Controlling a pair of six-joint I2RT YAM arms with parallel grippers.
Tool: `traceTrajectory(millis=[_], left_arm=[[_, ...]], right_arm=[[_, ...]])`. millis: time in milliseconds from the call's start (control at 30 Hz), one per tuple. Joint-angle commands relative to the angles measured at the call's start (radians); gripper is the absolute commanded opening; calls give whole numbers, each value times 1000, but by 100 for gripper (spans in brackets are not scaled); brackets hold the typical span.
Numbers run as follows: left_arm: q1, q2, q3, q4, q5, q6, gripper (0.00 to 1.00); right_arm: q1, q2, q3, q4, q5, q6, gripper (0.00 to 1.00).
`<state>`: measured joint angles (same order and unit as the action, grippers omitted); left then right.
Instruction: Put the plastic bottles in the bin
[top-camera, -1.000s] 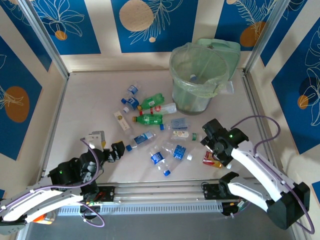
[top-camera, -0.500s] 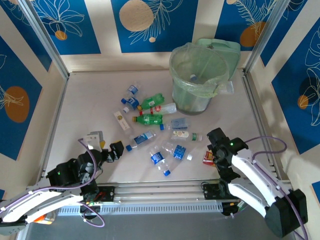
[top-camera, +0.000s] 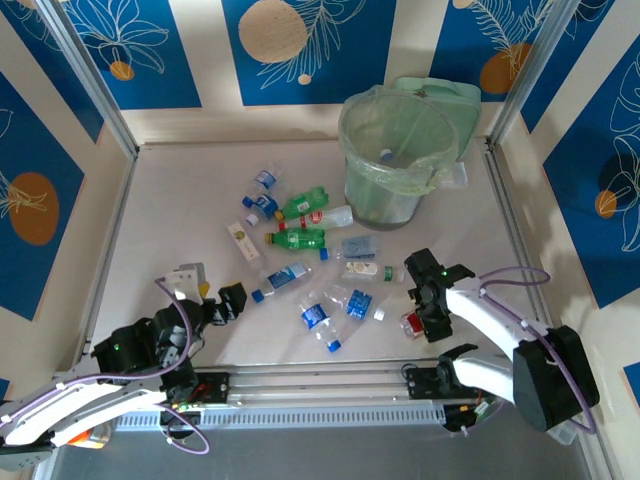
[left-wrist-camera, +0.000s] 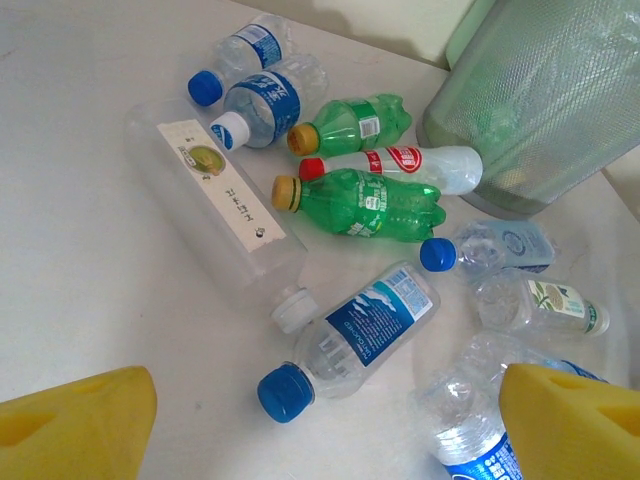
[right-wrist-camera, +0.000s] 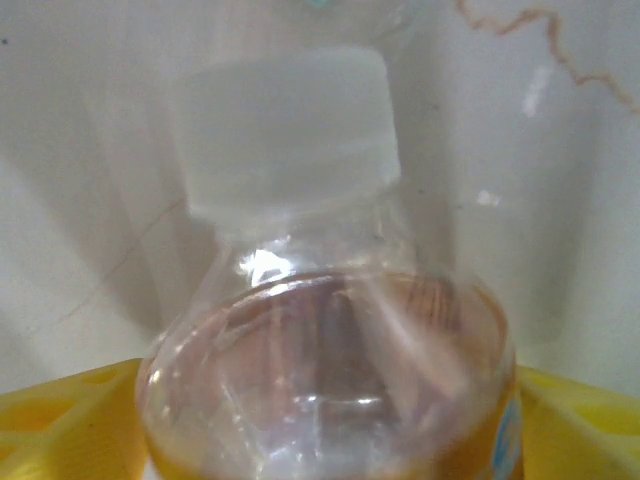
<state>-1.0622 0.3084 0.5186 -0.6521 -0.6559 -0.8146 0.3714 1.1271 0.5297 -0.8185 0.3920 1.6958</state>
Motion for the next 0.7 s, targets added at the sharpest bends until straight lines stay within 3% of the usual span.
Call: traceTrajectory(millis=[0,167,367,667], left_arm=[[5,-6,-8,-9,-19,-6,89],[5,13,-8,-1,-22,-3,89],[5,43,-8,16,-13,10,89],[5,139,41,40,36,42,88]], right_arm=[[4,13,-10,40,7,-3,77],[25,5,-1,36,43,-17,62],[76,-70,30,-20,118,-77,60],[199,-334,21,13,242,-330,53]])
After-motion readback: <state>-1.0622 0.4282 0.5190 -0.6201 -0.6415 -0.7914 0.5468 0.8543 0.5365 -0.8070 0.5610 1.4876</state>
